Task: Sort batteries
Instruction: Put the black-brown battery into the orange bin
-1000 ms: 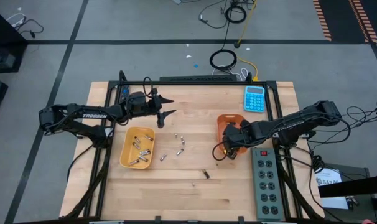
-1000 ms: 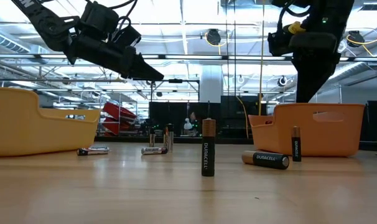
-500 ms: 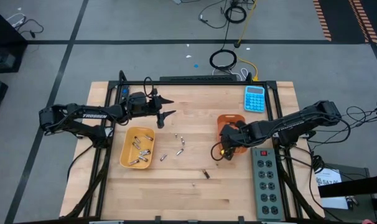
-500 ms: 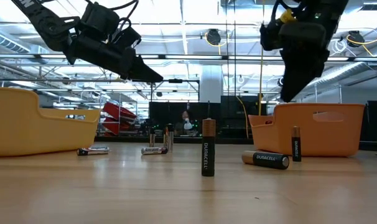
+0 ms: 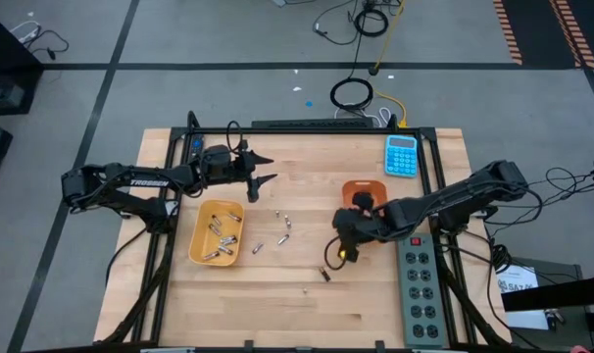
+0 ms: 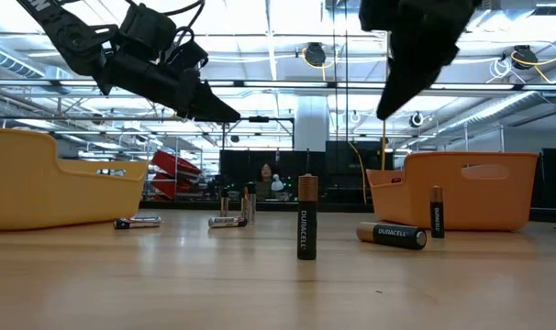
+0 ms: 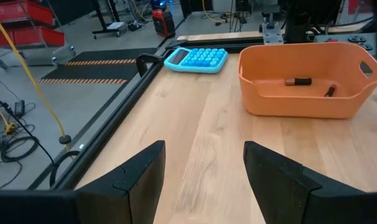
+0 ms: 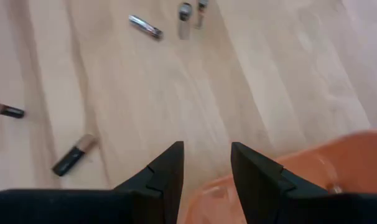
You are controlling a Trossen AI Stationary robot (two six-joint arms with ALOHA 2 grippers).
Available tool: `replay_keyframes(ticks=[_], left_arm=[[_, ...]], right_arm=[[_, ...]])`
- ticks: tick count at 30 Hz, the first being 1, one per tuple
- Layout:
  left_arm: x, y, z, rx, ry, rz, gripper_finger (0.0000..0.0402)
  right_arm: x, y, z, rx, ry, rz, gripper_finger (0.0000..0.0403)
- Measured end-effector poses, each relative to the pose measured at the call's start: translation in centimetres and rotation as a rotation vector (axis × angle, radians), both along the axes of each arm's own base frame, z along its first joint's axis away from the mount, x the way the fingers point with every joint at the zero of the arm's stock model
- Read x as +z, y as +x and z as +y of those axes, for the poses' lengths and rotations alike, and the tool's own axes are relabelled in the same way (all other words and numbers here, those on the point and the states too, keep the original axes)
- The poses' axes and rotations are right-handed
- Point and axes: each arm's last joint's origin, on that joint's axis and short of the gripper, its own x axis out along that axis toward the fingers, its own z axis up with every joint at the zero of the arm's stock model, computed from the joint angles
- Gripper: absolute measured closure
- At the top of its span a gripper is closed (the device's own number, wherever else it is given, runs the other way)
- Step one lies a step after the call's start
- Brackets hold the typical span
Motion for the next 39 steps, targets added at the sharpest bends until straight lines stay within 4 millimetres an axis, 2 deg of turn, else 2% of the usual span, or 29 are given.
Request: replay_keyframes(ticks=[11, 17, 24, 32, 39], left_arm=[[-0.1, 0.0, 0.0, 0.0, -0.006, 0.015, 0.0174], [-0.1, 0.0, 0.0, 0.0, -0.005, 0.013, 0.0174], [-0.1, 0.0, -0.1, 0.0, -0.003, 0.01, 0.0174], [0.2, 0.1, 0.0, 0.005, 0.009, -0.016, 0.0174], [0.2, 0.1, 0.0, 0.005, 0.009, -0.014, 0.0174]], right_arm=[[0.1, 1.7, 2.1, 0.058, 0.074, -0.054, 0.0277], [-1.9, 2.3, 3.7, 0.095, 0.176, 0.025, 0.0273], [-4.0, 2.1, 5.2, 0.136, 0.21, 0.141, 0.0239], [-5.7, 1.9, 5.4, 0.137, 0.168, 0.243, 0.0197], [-6.7, 1.9, 5.3, 0.297, 0.078, 0.322, 0.0192]])
